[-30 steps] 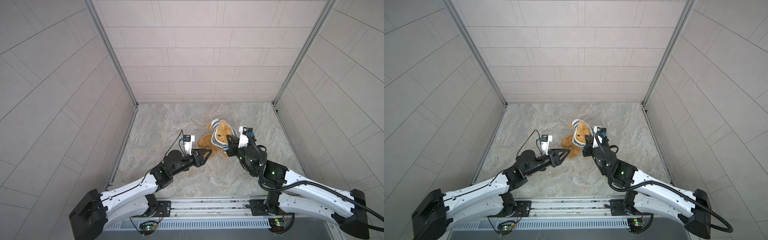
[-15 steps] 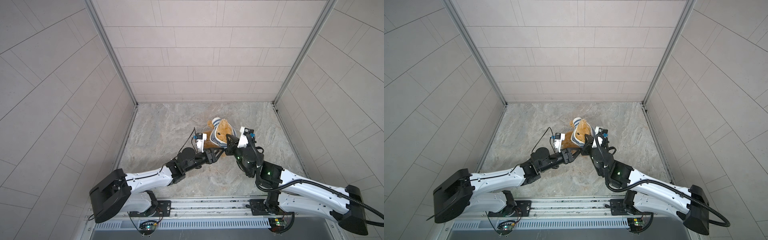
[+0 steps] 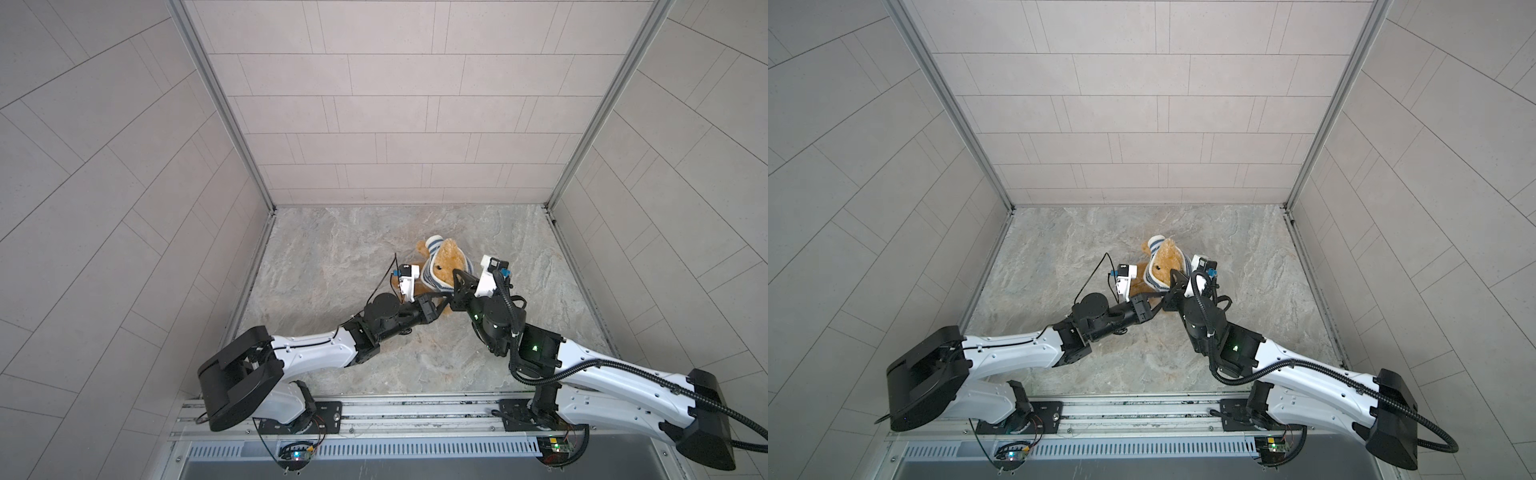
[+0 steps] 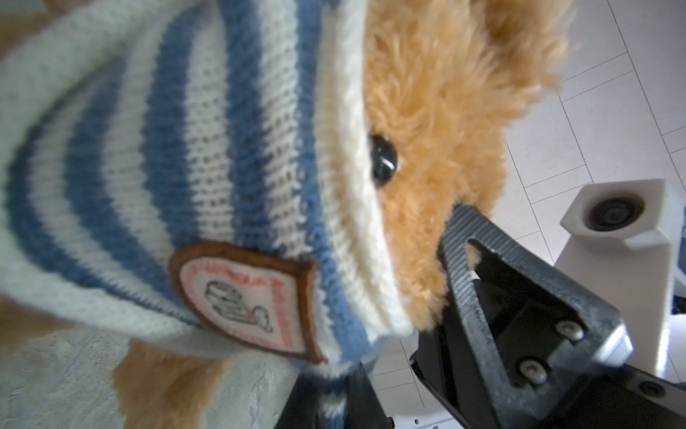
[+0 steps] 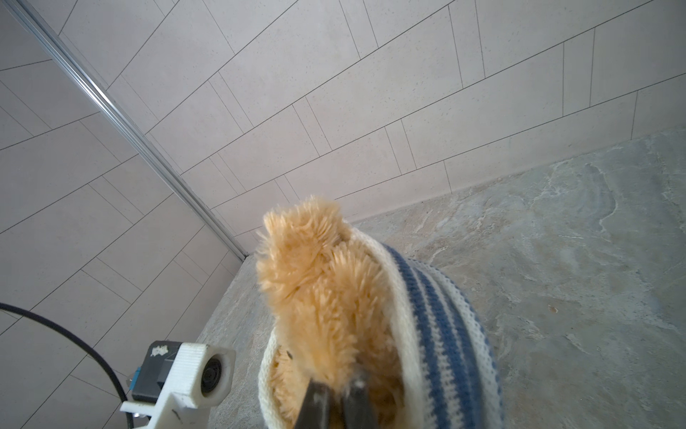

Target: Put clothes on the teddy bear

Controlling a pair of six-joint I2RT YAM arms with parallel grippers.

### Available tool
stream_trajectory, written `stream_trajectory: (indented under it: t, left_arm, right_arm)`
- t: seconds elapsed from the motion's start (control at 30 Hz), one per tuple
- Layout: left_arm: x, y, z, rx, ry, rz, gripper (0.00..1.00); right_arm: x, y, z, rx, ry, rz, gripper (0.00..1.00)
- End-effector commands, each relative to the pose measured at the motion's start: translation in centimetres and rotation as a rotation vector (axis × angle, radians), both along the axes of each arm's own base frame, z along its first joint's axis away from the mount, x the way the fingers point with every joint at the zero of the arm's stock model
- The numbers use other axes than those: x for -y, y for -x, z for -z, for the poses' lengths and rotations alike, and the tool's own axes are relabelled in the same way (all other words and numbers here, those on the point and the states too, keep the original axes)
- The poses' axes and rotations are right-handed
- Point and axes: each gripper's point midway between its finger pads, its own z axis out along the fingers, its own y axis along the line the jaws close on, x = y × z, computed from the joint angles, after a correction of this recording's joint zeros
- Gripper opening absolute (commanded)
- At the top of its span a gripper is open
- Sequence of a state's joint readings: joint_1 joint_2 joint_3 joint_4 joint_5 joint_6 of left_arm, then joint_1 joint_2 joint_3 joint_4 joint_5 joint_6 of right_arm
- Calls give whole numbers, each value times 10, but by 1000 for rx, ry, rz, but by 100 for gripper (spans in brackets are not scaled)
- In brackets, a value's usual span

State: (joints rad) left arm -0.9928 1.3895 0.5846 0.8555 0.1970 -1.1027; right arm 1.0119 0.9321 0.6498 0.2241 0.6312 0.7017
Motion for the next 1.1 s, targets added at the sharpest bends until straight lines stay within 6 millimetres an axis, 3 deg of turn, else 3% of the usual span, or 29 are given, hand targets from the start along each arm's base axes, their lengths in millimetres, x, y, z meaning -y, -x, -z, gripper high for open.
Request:
stream_trajectory:
  t: [0.0,0.17,0.3,0.47,0.77,1.07]
  left_arm:
    - [8,7,-2,9,5,15,11]
    - [19,17,17,-11,-33,40,0]
    - [21,18,48,-34,-120,37,0]
    - [12,12,88,-51,-255,-7,0]
    - [-12,-2,138,-89,-407,-85,0]
    - [-41,-19,163,-133,-461,-161,0]
  right_arm:
    - [6,1,-15,32,-87,29,0]
    - [6,1,-13,31,-94,34,0]
    - [6,4,-16,37,-103,27,0]
    - [7,7,-18,43,-116,21,0]
    - [12,13,-28,62,-154,9,0]
    - [17,18,-35,57,-177,-7,0]
